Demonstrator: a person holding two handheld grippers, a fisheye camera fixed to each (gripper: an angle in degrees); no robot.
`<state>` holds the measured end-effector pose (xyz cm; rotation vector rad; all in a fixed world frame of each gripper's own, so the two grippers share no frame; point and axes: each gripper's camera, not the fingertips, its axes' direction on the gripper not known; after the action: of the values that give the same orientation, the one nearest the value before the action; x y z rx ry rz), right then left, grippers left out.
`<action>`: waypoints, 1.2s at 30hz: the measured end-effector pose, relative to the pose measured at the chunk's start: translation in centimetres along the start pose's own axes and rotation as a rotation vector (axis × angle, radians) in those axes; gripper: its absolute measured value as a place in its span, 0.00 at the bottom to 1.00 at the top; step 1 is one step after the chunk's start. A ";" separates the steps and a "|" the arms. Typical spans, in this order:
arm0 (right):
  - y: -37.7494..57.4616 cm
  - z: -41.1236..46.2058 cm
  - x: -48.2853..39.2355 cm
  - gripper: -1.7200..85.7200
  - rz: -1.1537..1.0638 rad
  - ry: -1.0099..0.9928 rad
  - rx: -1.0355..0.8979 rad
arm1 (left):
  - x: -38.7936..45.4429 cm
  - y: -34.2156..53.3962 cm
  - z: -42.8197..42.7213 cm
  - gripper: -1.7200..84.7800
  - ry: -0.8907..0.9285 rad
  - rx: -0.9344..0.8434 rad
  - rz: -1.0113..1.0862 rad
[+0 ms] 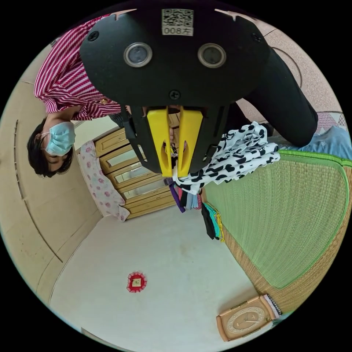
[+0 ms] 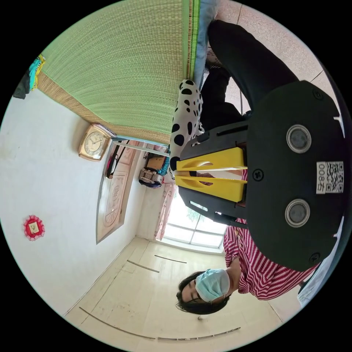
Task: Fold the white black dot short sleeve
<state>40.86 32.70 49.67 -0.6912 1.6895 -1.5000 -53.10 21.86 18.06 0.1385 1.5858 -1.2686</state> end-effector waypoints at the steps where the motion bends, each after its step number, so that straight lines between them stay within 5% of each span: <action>1: 0.8 0.0 -0.5 0.04 -0.004 0.009 0.005 | -0.1 0.0 0.2 0.05 0.001 -0.003 0.001; 36: 11.6 -0.2 -17.2 0.04 -0.004 0.019 0.223 | -18.1 -11.4 20.3 0.05 0.085 -0.236 -0.021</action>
<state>51.41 48.55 41.48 -0.5631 1.5056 -1.6713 -39.47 10.08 41.44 0.0269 1.8009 -1.0945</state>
